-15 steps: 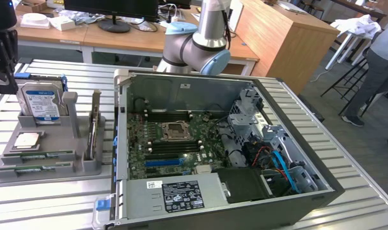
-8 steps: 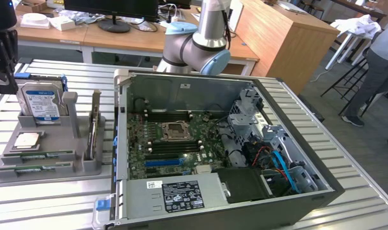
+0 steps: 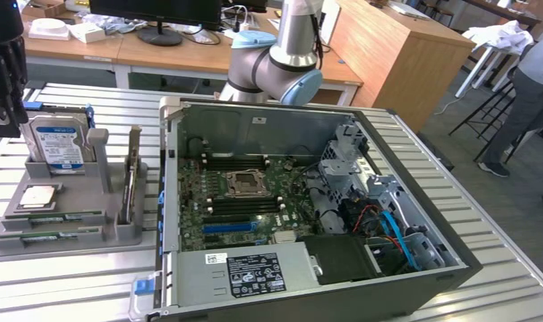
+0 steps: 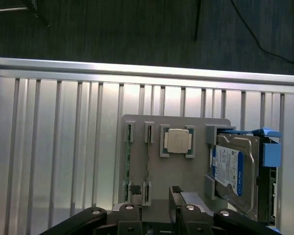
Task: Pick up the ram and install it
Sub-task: 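Pick up the ram and move it above insertion slot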
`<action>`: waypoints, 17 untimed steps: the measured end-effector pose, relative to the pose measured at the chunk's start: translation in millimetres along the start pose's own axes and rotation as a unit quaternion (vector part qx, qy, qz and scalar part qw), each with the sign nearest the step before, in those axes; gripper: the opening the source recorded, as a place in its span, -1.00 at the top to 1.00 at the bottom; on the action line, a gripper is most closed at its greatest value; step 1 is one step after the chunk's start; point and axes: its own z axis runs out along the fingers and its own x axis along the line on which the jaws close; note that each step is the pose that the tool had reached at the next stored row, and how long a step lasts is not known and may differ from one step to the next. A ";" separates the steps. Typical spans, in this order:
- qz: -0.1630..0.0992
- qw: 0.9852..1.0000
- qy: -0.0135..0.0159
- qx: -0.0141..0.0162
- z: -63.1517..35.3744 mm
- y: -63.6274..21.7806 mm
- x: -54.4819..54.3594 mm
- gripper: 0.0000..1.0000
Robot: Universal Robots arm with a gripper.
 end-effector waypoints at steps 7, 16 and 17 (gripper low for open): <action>0.000 1.000 0.000 0.000 0.0 0.0 0.0 0.27; 0.000 1.000 0.000 0.000 0.4 -0.1 0.0 0.15; 0.000 1.000 0.000 0.000 1.2 -0.1 0.0 0.15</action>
